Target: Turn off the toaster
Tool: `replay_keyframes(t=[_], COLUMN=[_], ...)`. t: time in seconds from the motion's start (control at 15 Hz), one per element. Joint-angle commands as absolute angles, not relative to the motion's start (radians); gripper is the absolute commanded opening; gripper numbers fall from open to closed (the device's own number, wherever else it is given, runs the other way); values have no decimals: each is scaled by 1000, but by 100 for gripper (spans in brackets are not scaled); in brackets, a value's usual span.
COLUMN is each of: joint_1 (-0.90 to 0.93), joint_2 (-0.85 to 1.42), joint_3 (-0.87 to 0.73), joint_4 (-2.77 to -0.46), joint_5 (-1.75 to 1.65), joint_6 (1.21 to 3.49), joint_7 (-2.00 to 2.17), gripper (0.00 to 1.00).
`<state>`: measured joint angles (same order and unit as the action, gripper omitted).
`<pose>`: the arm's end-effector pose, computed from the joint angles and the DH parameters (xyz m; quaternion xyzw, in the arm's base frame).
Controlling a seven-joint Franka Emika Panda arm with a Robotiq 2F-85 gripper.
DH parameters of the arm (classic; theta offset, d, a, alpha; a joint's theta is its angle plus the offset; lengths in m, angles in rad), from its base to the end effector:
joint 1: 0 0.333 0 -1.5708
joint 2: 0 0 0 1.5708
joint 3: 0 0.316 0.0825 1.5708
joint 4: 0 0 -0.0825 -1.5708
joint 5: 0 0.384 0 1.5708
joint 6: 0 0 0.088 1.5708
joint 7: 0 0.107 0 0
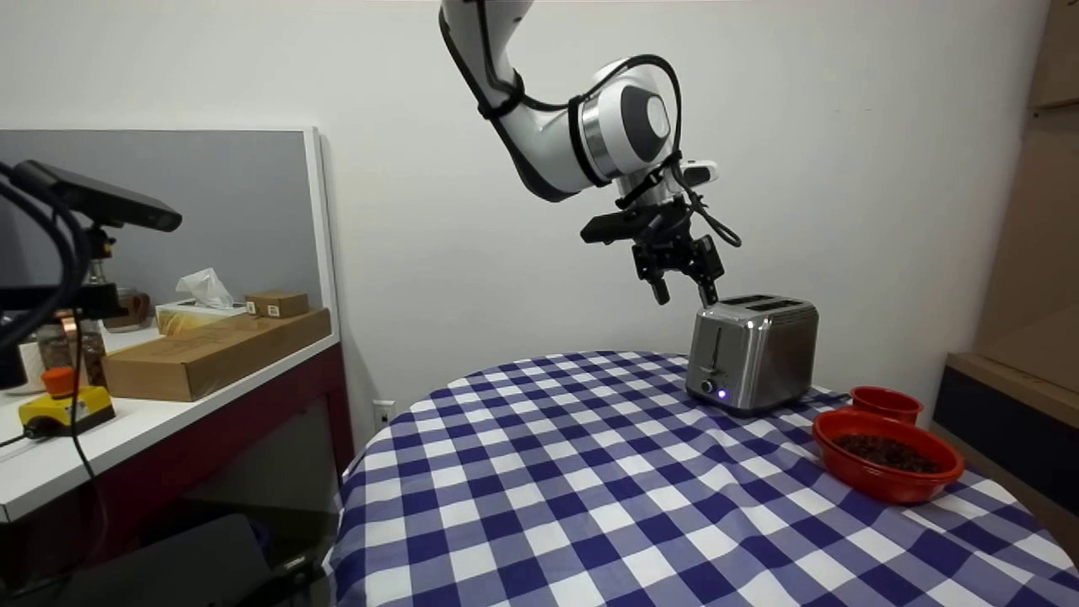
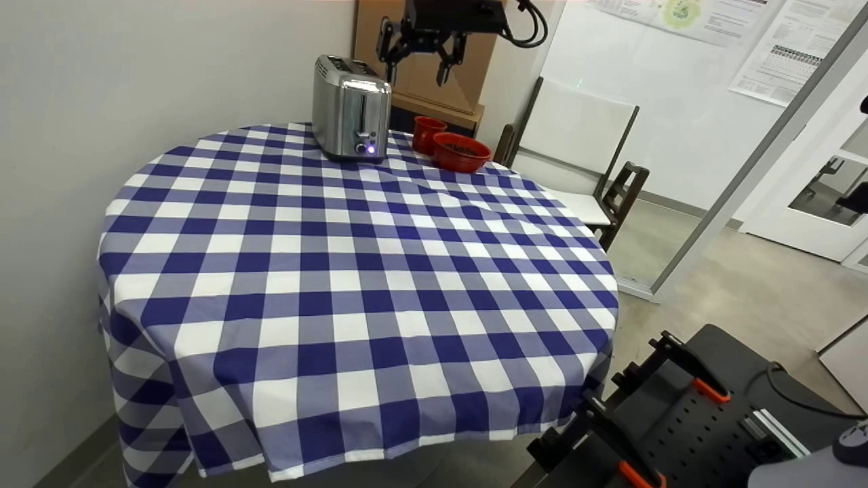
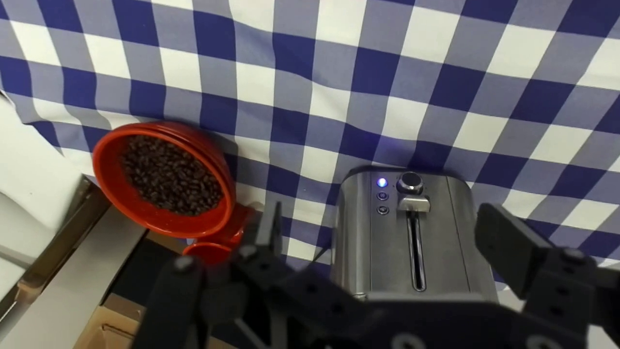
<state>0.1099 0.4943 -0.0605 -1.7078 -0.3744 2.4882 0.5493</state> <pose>0.6944 0.0412 0.3344 0.9733 -0.1085 0.1761 0.0990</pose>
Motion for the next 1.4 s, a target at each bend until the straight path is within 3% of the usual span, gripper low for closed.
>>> replay_keyframes(t=[0.0, 0.8, 1.33], joint_1=[172, 318, 316], joint_2=[600, 879, 984], joint_3=[-146, -372, -407], joint_4=[-1616, -1453, -1352], joint_5=[-403, -398, -369], joint_6=[2535, 2692, 2669], joint_7=[575, 685, 708], gripper=[100, 100, 100])
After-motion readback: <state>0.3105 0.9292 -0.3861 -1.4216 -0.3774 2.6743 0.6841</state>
